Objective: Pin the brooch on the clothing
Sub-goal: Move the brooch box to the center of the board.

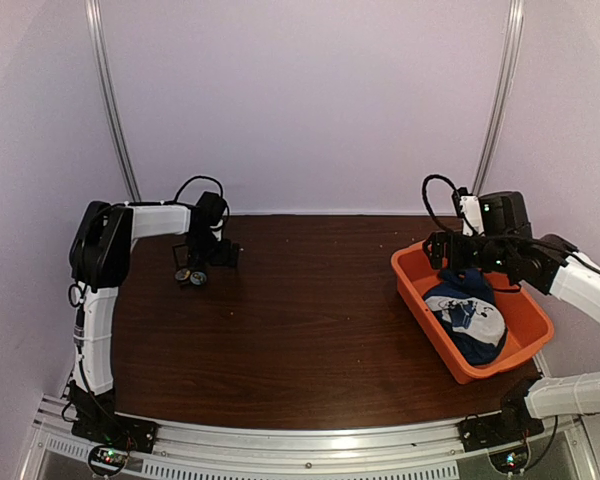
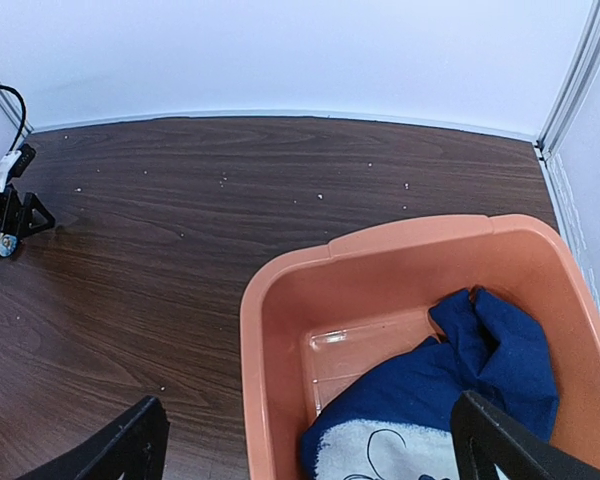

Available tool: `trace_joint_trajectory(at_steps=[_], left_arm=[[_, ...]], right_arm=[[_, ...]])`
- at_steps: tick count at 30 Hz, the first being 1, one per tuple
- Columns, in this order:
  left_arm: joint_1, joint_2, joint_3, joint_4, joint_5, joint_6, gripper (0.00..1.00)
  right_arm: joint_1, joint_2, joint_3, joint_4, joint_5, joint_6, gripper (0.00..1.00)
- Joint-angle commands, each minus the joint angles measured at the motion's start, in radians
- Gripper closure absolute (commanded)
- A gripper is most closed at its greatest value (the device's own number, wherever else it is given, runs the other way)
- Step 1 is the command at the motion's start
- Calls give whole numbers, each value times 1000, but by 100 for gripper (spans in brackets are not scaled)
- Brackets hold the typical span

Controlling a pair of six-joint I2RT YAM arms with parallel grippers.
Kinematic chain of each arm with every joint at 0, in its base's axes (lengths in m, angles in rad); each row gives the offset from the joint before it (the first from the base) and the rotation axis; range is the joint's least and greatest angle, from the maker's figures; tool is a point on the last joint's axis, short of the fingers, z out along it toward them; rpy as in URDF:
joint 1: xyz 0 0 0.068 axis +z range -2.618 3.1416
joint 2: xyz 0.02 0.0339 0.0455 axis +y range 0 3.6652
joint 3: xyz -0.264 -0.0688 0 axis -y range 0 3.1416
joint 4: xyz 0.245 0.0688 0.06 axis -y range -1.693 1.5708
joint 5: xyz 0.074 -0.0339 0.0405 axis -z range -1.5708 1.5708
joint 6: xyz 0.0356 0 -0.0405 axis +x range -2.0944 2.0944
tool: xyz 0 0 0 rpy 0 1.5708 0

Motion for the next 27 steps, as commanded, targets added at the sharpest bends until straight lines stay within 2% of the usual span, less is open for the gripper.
trace_joint_trajectory(at_steps=[1,27], left_arm=[[9,30,-27,-28,-28,-17,2],[25,14,-63,-59,-84,-12,3]], right_arm=[[7,-11,35,-17,4,11,0],[13,4,75,-46,21,-10,0]])
